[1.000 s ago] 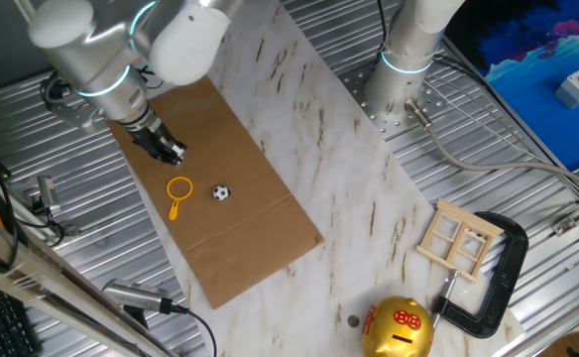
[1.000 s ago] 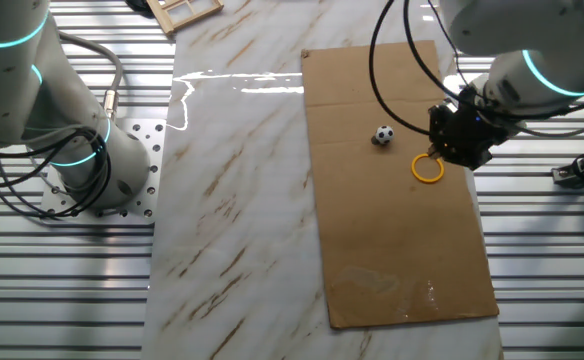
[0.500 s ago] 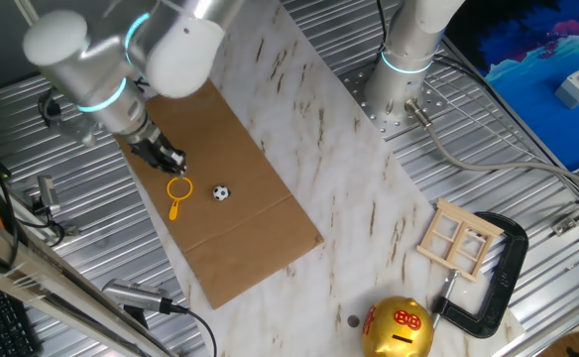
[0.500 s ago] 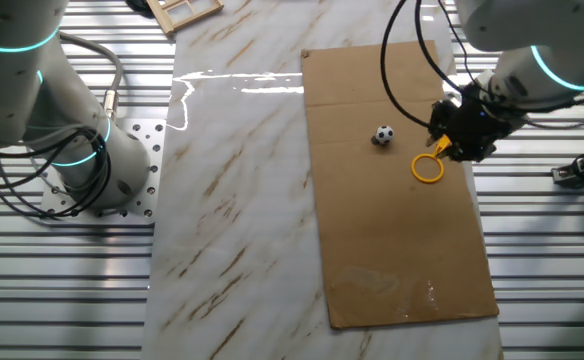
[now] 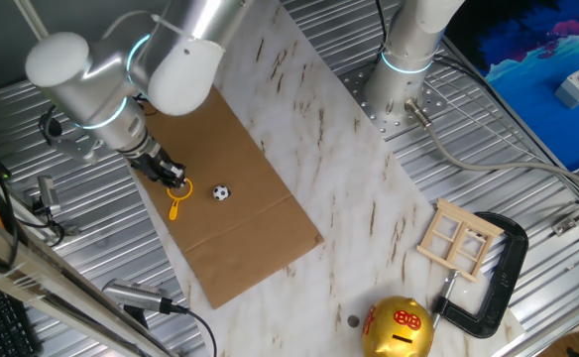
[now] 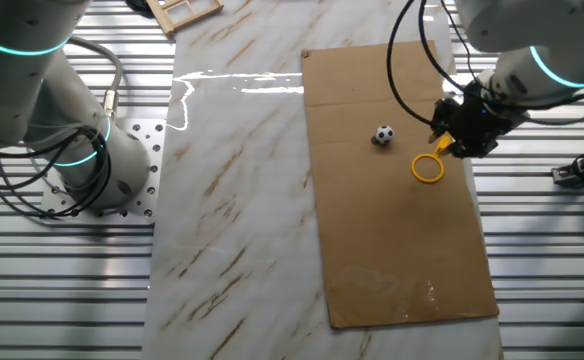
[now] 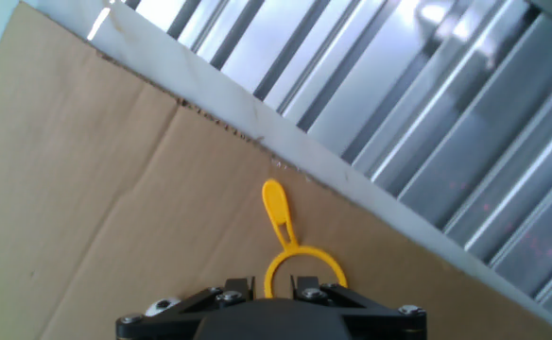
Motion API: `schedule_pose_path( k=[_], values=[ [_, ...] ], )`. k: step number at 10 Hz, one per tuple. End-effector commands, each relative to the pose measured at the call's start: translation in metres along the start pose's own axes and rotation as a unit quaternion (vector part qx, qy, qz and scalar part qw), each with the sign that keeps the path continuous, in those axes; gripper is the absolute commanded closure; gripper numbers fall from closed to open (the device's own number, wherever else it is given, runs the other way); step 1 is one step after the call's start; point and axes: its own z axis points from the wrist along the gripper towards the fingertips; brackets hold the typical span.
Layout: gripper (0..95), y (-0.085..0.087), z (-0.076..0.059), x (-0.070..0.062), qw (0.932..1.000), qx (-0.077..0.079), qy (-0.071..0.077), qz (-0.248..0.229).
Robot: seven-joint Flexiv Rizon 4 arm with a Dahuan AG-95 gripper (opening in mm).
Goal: Attach the bubble ring to the ball
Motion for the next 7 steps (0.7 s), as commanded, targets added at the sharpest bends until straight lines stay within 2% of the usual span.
schedule_pose_path(
  k=[1, 4, 7],
  values=[
    [76.0, -0.004, 0.008, -0.003, 0.9999, 0.003, -0.009, -0.006],
    [76.0, -0.007, 0.015, -0.011, 0.9998, 0.008, -0.016, -0.008],
    [76.0, -0.006, 0.019, -0.020, 0.9998, 0.011, -0.016, -0.007]
  ],
)
